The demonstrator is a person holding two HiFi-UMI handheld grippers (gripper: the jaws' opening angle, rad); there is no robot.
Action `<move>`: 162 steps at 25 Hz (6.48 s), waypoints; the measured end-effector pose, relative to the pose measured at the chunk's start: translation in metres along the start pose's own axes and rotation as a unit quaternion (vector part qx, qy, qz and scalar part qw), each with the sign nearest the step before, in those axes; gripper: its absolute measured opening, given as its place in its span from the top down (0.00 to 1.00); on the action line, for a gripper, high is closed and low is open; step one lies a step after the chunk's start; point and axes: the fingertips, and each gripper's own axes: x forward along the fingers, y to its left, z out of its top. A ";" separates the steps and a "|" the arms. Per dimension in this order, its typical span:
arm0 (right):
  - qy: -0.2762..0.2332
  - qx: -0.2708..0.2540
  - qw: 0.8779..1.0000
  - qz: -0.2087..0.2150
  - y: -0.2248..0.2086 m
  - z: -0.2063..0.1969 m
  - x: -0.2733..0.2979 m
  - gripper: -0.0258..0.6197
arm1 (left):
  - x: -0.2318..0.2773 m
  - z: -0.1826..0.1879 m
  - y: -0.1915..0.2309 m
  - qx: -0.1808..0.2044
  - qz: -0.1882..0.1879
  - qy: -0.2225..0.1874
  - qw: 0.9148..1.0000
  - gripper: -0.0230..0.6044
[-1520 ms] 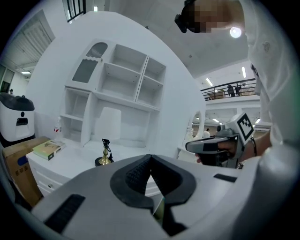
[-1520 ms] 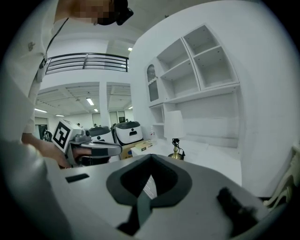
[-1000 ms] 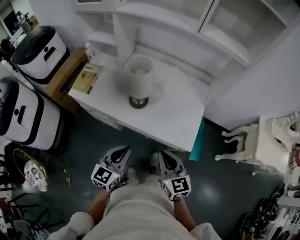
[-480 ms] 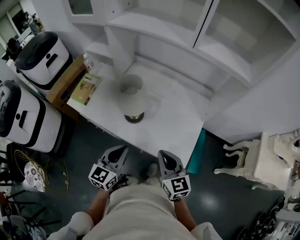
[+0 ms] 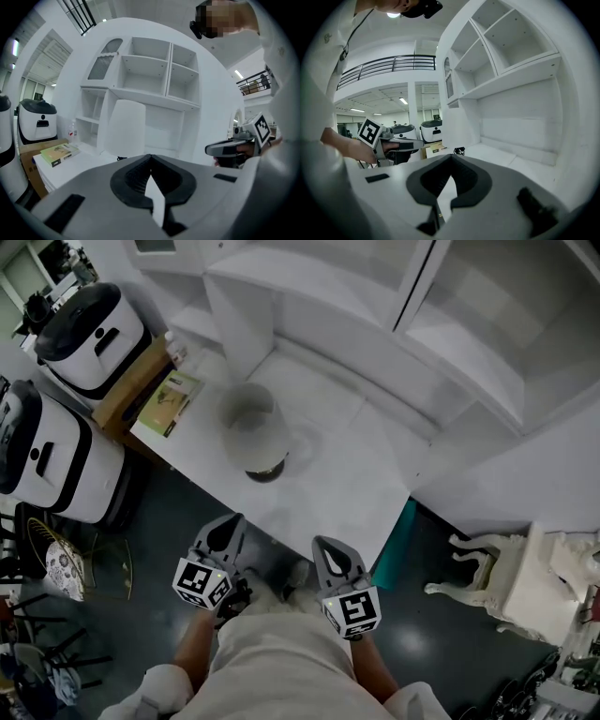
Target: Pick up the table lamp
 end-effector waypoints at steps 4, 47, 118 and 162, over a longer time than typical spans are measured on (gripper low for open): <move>0.016 0.010 1.000 0.007 -0.006 -0.013 0.011 0.94 | 0.011 -0.011 0.010 -0.001 0.017 -0.001 1.000 0.95; 0.079 0.049 0.995 -0.048 -0.015 -0.074 0.060 0.94 | 0.157 -0.098 0.107 0.080 0.015 -0.020 0.996 0.19; 0.053 0.081 0.987 -0.126 -0.039 -0.062 0.031 0.94 | 0.232 -0.064 0.098 0.019 -0.052 0.114 0.992 0.90; 0.013 0.049 0.996 -0.069 0.168 -0.027 -0.044 0.94 | -0.147 -0.005 0.039 -0.063 -0.085 0.072 0.992 0.91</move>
